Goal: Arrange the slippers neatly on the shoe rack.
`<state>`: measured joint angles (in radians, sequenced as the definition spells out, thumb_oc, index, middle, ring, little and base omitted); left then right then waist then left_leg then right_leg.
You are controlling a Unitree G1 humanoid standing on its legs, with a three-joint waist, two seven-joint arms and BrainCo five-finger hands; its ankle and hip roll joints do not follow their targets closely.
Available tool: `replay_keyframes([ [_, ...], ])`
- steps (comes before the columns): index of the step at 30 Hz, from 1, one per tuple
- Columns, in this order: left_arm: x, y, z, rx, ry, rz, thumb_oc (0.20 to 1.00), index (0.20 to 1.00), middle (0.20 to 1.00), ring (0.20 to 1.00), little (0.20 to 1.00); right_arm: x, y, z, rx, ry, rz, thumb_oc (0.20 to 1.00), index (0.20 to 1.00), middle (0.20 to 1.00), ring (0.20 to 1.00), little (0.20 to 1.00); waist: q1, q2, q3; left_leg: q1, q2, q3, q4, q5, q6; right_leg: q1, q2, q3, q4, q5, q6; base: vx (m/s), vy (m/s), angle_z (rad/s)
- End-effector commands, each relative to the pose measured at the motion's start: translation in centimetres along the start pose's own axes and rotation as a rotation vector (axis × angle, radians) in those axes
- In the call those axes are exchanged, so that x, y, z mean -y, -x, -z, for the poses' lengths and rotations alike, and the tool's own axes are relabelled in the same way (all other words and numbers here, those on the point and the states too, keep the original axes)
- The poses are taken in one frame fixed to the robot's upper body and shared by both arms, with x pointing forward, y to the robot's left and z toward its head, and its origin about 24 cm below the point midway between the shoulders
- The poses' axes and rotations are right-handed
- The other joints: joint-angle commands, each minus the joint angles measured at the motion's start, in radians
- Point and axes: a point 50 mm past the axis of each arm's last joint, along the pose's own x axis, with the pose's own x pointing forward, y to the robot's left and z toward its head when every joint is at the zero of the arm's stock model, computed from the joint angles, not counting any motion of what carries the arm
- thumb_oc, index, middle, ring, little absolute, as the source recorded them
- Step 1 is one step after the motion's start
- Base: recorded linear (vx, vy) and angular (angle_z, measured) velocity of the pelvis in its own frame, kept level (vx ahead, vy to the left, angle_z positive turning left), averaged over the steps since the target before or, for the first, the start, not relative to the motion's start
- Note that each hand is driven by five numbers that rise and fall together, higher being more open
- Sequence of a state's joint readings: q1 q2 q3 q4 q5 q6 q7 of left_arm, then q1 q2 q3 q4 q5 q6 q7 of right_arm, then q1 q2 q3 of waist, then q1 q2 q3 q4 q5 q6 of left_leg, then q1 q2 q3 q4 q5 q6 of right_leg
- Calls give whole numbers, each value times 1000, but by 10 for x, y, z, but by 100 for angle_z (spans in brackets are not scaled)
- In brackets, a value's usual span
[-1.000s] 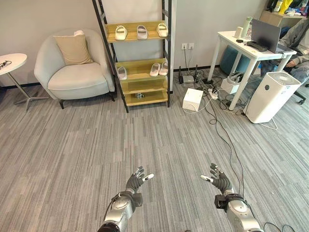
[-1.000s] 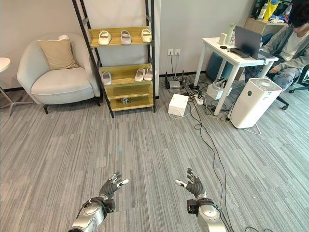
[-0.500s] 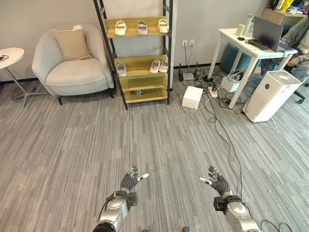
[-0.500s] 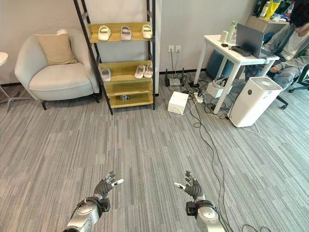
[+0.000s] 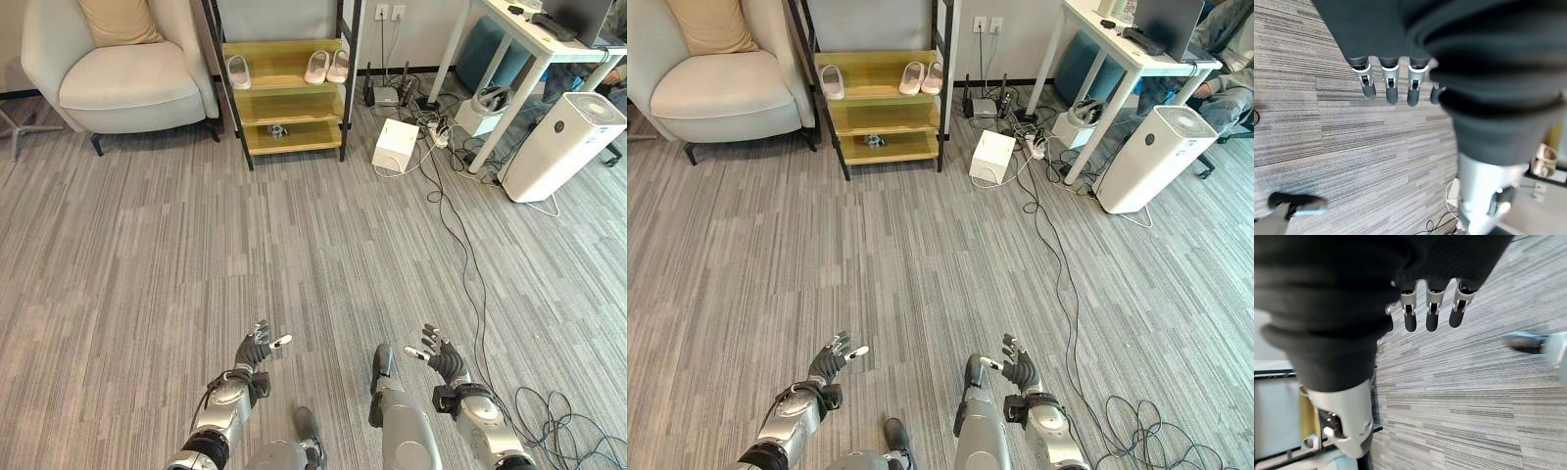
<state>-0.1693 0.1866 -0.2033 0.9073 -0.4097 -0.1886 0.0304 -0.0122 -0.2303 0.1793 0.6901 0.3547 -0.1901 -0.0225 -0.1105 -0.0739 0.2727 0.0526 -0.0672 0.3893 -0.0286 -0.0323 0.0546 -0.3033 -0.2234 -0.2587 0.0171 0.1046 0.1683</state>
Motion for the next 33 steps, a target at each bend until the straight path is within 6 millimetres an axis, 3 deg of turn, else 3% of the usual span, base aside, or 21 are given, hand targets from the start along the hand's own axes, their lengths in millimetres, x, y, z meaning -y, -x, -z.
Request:
replay_keyframes([
  [1,20,-3,-19,99,-30,77,1000,1000,1000,1000,1000,9,-3,-20,102,13,21,1000,1000,1000,1000,1000,-22,17,-73,139,109,-67,-50,-7,-106,158,38,-6,26,82,-25,228,-286,7],
  [3,25,-4,-22,113,-8,86,1000,1000,1000,1000,1000,14,1,-19,100,15,20,1000,1000,1000,1000,1000,-36,18,-73,68,162,-79,158,23,-148,196,63,-14,26,31,-70,204,-345,17],
  [4,29,-5,-26,129,-2,102,1000,1000,1000,1000,1000,17,3,-19,97,22,12,1000,1000,1000,1000,1000,-32,12,-56,-9,190,-111,359,69,-168,242,76,-24,19,7,-105,202,-324,43],
  [6,30,-4,-29,140,11,98,1000,1000,1000,1000,1000,17,3,-18,91,33,0,1000,1000,1000,1000,1000,-21,-3,-45,-68,176,-141,474,113,-179,267,77,-23,14,-13,-126,215,-237,42],
  [7,30,-5,-29,139,18,95,1000,1000,1000,1000,1000,17,3,-17,80,35,0,1000,1000,1000,1000,1000,-16,-14,-41,-138,214,-97,428,126,-169,297,69,-29,1,-23,-124,267,-113,-13],
  [9,28,-5,-28,135,16,87,1000,1000,1000,1000,1000,18,3,-15,73,27,6,1000,1000,1000,1000,1000,-10,-8,-48,-169,252,-35,266,127,-165,327,70,-29,-20,-38,-110,308,36,-19],
  [10,28,-5,-27,132,12,86,1000,1000,1000,1000,1000,18,3,-13,67,25,8,1000,1000,1000,1000,1000,-5,-1,-51,-157,258,-16,152,158,-167,342,72,-23,-22,-51,-100,425,195,-2],
  [11,27,-6,-25,118,11,76,1000,1000,1000,1000,1000,17,4,-10,57,35,3,1000,1000,1000,1000,1000,2,22,-60,-201,295,7,2,247,-187,375,82,-22,-33,-73,-90,429,198,-28],
  [12,27,-6,-23,114,11,76,1000,1000,1000,1000,1000,17,4,-10,55,44,-2,1000,1000,1000,1000,1000,6,21,-60,-198,294,5,-31,265,-193,396,78,-19,-36,-80,-87,540,228,-35],
  [14,24,-2,-16,96,24,65,1000,1000,1000,1000,1000,14,5,-10,54,67,-26,1000,1000,1000,1000,1000,10,29,-88,-156,270,4,-41,264,-179,433,78,-7,-42,-90,-74,467,202,-35],
  [17,24,0,-11,83,1,71,1000,1000,1000,1000,1000,7,3,-9,48,56,-42,1000,1000,1000,1000,1000,22,19,-112,-119,219,23,-25,217,-145,448,39,15,-8,-89,-56,353,246,-53],
  [18,22,0,-11,83,-22,80,1000,1000,1000,1000,1000,-3,0,-11,55,50,-64,1000,1000,1000,1000,1000,34,6,-105,-89,184,35,-12,174,-107,401,0,46,140,-57,-46,337,321,-53],
  [20,20,0,-12,81,-27,77,1000,1000,1000,1000,1000,-7,-3,-15,67,50,-74,1000,1000,1000,1000,1000,37,2,-94,-66,159,49,-6,142,-75,345,-30,57,274,13,-36,220,252,-29],
  [22,19,0,-13,85,-28,76,1000,1000,1000,1000,1000,-10,-4,-17,71,49,-81,1000,1000,1000,1000,1000,40,9,-89,-47,157,62,-11,129,-61,315,-40,57,334,44,-36,158,142,17],
  [23,16,-1,-15,85,-47,73,1000,1000,1000,1000,1000,-14,-4,-15,66,41,-91,1000,1000,1000,1000,1000,26,21,-76,11,151,69,-35,99,-54,225,-47,49,414,61,-30,287,62,24],
  [25,12,-2,-18,97,-43,61,1000,1000,1000,1000,1000,-10,-3,-16,66,47,-81,1000,1000,1000,1000,1000,-9,18,-61,77,137,62,-58,70,-94,155,-47,0,187,48,-10,398,-100,8],
  [27,13,-5,-22,101,-51,67,1000,1000,1000,1000,1000,-7,-3,-16,68,54,-71,1000,1000,1000,1000,1000,-30,14,-66,100,149,61,-59,69,-119,141,-23,-17,27,115,4,319,-282,14],
  [29,17,-6,-23,100,-58,85,1000,1000,1000,1000,1000,-5,-1,-16,69,60,-67,1000,1000,1000,1000,1000,-41,16,-76,115,152,55,-58,62,-128,135,-23,-21,26,129,10,274,-271,24],
  [31,22,-5,-19,93,-47,100,1000,1000,1000,1000,1000,0,1,-14,67,54,-61,1000,1000,1000,1000,1000,-42,31,-98,115,210,40,35,84,-169,217,36,-34,4,56,-37,340,-547,37],
  [32,28,-6,-22,99,-31,109,1000,1000,1000,1000,1000,3,1,-17,71,60,-68,1000,1000,1000,1000,1000,-48,34,-92,54,263,-3,226,126,-194,259,69,-41,2,10,-86,247,-511,22],
  [33,28,-6,-22,99,-31,108,1000,1000,1000,1000,1000,2,1,-17,71,60,-68,1000,1000,1000,1000,1000,-49,33,-94,51,262,-4,225,127,-193,257,68,-42,1,11,-87,175,-384,25],
])
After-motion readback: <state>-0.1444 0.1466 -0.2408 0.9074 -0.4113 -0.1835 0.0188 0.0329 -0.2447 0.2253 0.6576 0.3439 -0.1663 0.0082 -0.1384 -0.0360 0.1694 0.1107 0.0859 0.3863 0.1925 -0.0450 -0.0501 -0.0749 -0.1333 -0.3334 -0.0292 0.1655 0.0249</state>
